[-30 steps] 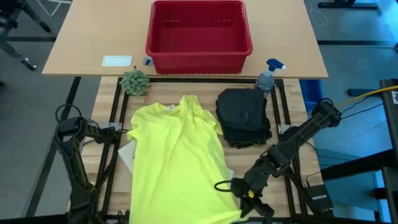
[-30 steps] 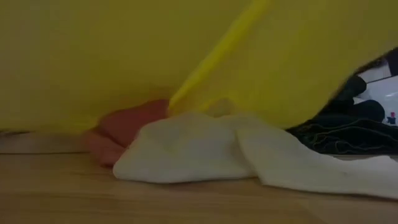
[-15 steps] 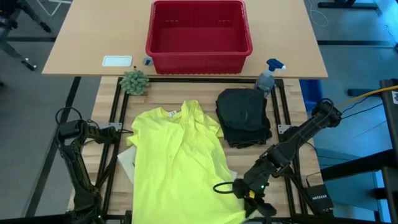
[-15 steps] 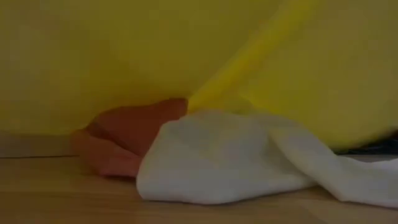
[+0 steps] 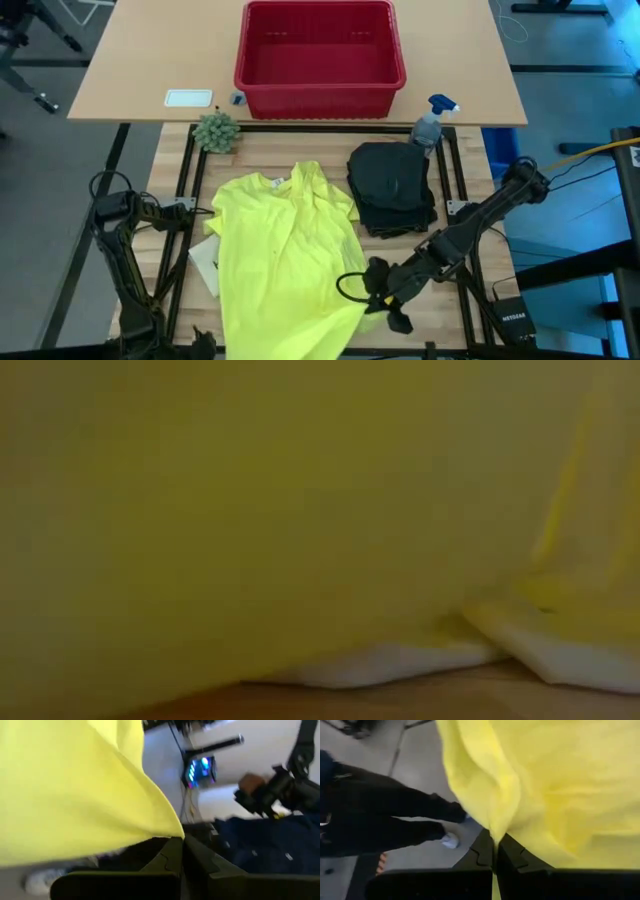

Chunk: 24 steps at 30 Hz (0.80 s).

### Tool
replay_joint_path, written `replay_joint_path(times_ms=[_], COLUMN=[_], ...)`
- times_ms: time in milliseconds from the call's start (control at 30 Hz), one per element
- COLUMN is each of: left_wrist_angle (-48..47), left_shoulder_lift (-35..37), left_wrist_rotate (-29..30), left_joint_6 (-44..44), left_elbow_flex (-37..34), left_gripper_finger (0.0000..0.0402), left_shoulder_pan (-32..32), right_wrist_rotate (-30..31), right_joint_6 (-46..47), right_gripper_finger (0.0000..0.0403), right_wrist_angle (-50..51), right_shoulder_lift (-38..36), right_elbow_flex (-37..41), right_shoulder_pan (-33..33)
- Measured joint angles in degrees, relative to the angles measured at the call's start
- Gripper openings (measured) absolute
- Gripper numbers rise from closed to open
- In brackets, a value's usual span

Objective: Fold laundry
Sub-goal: Fold the yellow shirt

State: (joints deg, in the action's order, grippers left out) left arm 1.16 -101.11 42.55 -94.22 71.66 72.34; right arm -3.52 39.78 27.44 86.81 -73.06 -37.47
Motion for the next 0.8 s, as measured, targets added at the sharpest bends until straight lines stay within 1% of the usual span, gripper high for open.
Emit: replay_joint_path(times_ms=[67, 200, 267, 333, 400, 467, 633, 800], left_wrist_angle=[-2.88, -11.14, -16.02, -21.44, -26.56, -31.33, -44.19, -59.58], left_shoulder_lift=[0.73, 3.02, 4.04, 5.19, 6.49, 7.71, 10.39, 11.62], left_wrist_rotate=[4.15, 14.47, 18.09, 20.53, 21.31, 21.77, 22.57, 22.4], left_joint_6=[0.02, 0.11, -1.24, -2.73, -4.38, -4.87, -4.98, -7.65], left_elbow_flex=[0.0, 0.0, 0.0, 0.0, 0.0, 0.0, 1.47, 3.93], left_gripper_finger=[0.0, 0.0, 0.0, 0.0, 0.0, 0.0, 0.0, 0.0], left_shoulder_pan=[0.0, -0.08, -0.42, -1.06, -2.24, -3.65, -8.38, -13.34], right_wrist_rotate=[2.19, 9.63, 12.77, 15.9, 19.1, 20.64, 21.01, 21.07], right_joint_6=[0.63, 1.82, 1.85, 1.89, 1.97, 2.05, -0.1, -4.42], right_gripper_finger=[0.0, 0.0, 0.0, 0.0, 0.0, 0.0, 0.0, 0.0], right_wrist_angle=[4.0, 9.95, 10.7, 12.42, 14.47, 15.68, 16.81, 18.01], right_shoulder_lift=[-1.0, -3.29, -4.58, -5.44, -6.0, -6.42, -6.56, -6.56], right_elbow_flex=[0.0, 0.0, 0.0, -0.02, -0.02, -0.02, -0.02, -0.02], right_shoulder_pan=[0.0, 0.0, 0.44, 0.44, 0.89, 1.96, 5.2, 10.22])
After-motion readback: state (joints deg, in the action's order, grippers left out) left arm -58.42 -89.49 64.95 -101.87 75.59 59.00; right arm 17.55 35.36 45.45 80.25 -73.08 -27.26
